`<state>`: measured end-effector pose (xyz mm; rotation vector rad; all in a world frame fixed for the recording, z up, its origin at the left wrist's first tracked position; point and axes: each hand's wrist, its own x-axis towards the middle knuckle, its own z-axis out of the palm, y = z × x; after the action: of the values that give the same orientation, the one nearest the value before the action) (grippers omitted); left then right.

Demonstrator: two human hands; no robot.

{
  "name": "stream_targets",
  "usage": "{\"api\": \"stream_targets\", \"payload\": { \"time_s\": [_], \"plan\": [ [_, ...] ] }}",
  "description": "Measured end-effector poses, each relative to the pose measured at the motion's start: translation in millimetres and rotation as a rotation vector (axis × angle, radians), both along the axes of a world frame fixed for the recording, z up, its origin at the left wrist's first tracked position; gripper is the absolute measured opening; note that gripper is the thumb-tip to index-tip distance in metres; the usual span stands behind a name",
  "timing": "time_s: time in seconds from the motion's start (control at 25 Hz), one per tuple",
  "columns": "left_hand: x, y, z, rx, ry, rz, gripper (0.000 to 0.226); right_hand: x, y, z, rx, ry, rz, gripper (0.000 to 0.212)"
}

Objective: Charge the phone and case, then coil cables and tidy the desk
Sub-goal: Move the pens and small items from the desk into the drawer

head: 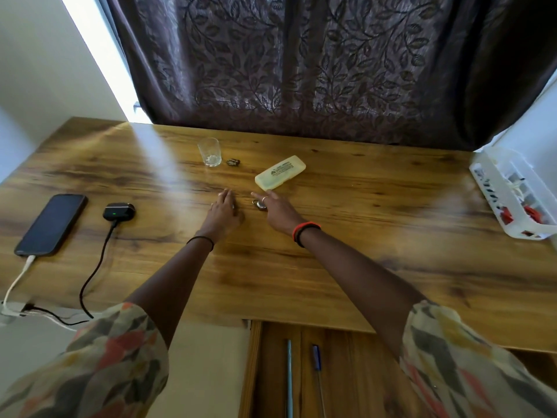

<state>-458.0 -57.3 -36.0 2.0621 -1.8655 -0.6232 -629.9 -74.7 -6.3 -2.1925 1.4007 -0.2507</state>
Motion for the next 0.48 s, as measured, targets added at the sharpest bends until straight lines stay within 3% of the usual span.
{"api": "stream_targets", "payload": {
  "time_s": [0.08, 0.2, 0.36, 0.48],
  "plan": [
    [1, -1, -2, -0.049, 0.03, -0.02, 0.056, 3, -4, -6, -0.003, 0.129, 0.071, 0.072],
    [1, -6, 6, -0.107, 0.074, 0.036, 0.06, 5, -7, -13, -0.041, 0.219, 0.132, 0.063],
    [4, -17, 16, -0.025, -0.082, 0.039, 0.057, -1, -1, -12, -0.205, 0.19, 0.107, 0.035],
    [6, -14, 20, 0.028, -0.129, 0.061, 0.061, -10, 14, -11, -0.198, 0.139, 0.056, 0.02]
  ]
}}
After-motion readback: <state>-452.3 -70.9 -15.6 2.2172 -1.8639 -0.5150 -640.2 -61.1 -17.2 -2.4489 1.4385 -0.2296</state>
